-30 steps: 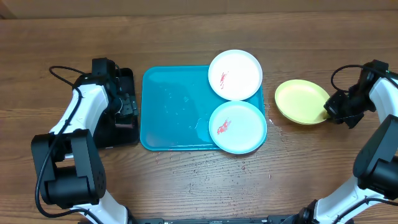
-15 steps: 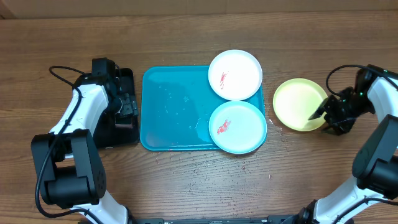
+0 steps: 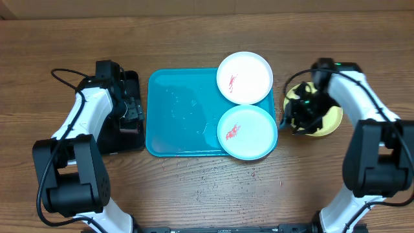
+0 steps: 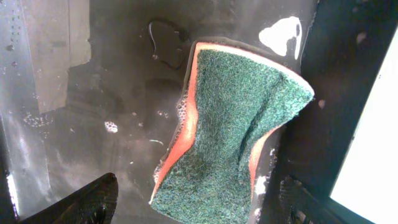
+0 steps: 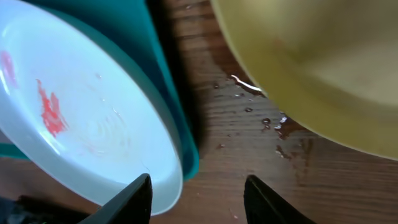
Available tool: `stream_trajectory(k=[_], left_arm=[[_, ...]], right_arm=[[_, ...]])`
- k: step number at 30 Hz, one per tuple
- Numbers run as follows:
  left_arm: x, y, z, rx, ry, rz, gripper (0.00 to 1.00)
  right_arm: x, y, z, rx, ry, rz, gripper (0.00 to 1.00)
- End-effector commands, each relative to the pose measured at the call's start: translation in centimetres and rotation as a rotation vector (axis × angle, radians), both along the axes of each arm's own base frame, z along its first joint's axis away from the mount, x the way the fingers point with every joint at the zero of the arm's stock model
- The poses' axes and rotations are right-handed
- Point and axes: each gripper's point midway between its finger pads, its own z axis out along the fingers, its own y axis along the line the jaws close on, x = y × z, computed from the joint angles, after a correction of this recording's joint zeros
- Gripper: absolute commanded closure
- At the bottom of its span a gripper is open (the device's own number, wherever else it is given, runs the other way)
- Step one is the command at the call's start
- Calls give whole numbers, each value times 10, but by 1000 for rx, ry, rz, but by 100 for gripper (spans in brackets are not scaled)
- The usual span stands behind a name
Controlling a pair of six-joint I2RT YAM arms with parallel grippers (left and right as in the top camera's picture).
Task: Clean dirty plates on tray and stack at the side
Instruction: 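Grip the light-blue plate rim with the right gripper, pull it center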
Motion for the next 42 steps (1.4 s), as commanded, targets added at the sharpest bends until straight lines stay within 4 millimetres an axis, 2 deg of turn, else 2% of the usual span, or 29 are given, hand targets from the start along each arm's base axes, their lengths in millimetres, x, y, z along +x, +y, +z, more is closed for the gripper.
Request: stream_trajectory(k=[1, 3, 5, 9, 13, 15, 18, 24, 28, 33, 42], left_arm=[[8, -2, 10, -9, -37, 1, 16], [7, -2, 10, -9, -35, 1, 16], [7, -2, 10, -9, -35, 1, 16], [7, -2, 10, -9, -34, 1, 16], [6, -2, 10, -9, -30, 1, 16], [6, -2, 10, -9, -30, 1, 17], [6, -2, 10, -9, -31, 1, 16], [6, -2, 10, -9, -31, 1, 16], [6, -2, 10, -9, -30, 1, 16], [5, -2, 10, -10, -27, 0, 16], [3, -2, 9, -11, -18, 1, 16]], right_arm=[[10, 5, 8, -80, -70, 25, 55], [9, 11, 0, -122, -77, 25, 61], [9, 11, -6, -159, -83, 16, 63], [8, 17, -14, -156, -97, 34, 72], [6, 17, -20, -157, -95, 35, 83], [4, 17, -21, -157, -91, 36, 85], [4, 17, -21, -156, -91, 36, 96], [8, 18, -19, -151, -103, 34, 96], [25, 24, -1, -131, -154, 33, 96], [39, 46, 14, -103, -221, 85, 96], [67, 108, 20, -65, -438, 217, 96]])
